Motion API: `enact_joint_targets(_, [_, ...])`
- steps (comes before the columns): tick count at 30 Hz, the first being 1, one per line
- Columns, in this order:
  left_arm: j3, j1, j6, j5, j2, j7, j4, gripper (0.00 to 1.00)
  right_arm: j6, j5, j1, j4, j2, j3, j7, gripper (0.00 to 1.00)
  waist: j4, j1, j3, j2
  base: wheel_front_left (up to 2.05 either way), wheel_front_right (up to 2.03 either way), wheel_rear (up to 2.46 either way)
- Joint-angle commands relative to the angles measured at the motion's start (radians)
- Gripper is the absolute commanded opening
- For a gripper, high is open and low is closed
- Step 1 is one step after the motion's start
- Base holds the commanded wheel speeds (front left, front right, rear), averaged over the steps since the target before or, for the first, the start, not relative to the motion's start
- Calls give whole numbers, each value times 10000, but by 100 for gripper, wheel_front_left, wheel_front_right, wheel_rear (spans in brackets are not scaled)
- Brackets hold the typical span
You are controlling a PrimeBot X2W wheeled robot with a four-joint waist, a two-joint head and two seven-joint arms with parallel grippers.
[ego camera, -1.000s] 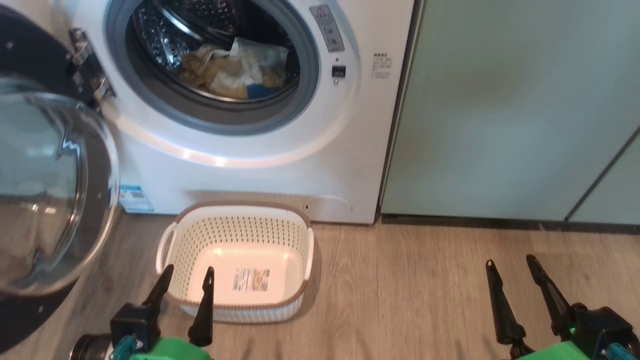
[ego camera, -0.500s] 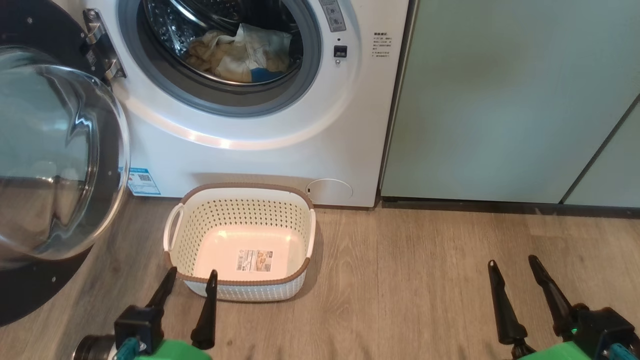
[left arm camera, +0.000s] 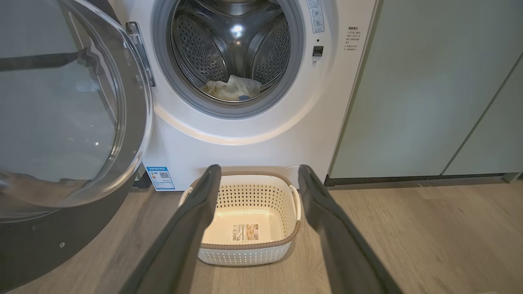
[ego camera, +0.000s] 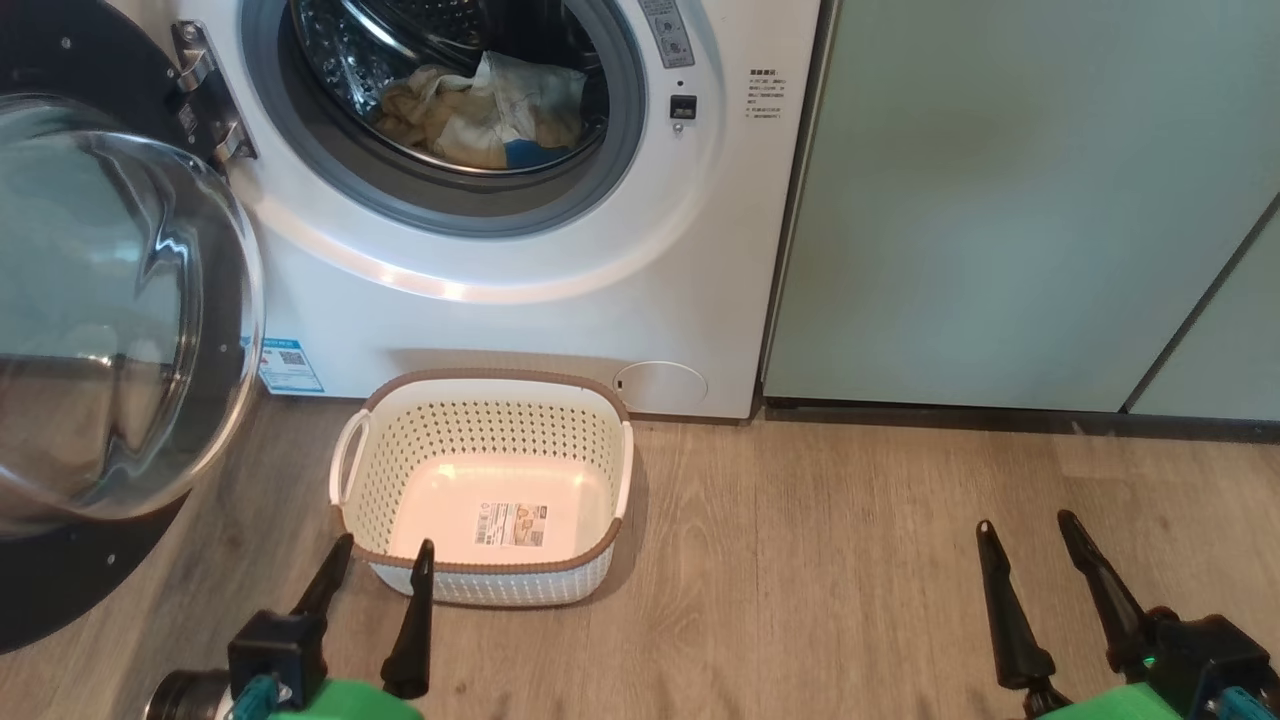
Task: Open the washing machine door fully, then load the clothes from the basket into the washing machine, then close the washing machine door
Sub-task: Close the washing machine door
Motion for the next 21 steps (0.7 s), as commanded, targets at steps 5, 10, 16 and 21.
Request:
enact_joint_targets(5, [402, -542, 82, 56, 264, -105, -306, 100, -29, -46, -145, -331, -106, 122, -62, 100, 89, 0, -22, 0, 0, 0, 0])
enact_joint_targets(10, [354, -654, 50, 136, 238, -171, -387, 100, -29, -64, -35, -367, -106, 2, -54, 100, 446, 0, -45, 0, 0, 0, 0])
enact_joint_targets(16, [363, -686, -24, 176, 283, -235, -504, 100, -29, -28, 23, -436, -106, 31, -38, 100, 1379, 0, -90, 0, 0, 0, 0])
enact_joint_targets(21, [341, -691, -42, 193, 306, -252, -550, 100, -29, -15, 28, -405, -106, 90, -37, 100, 2413, 0, -159, 0, 0, 0, 0])
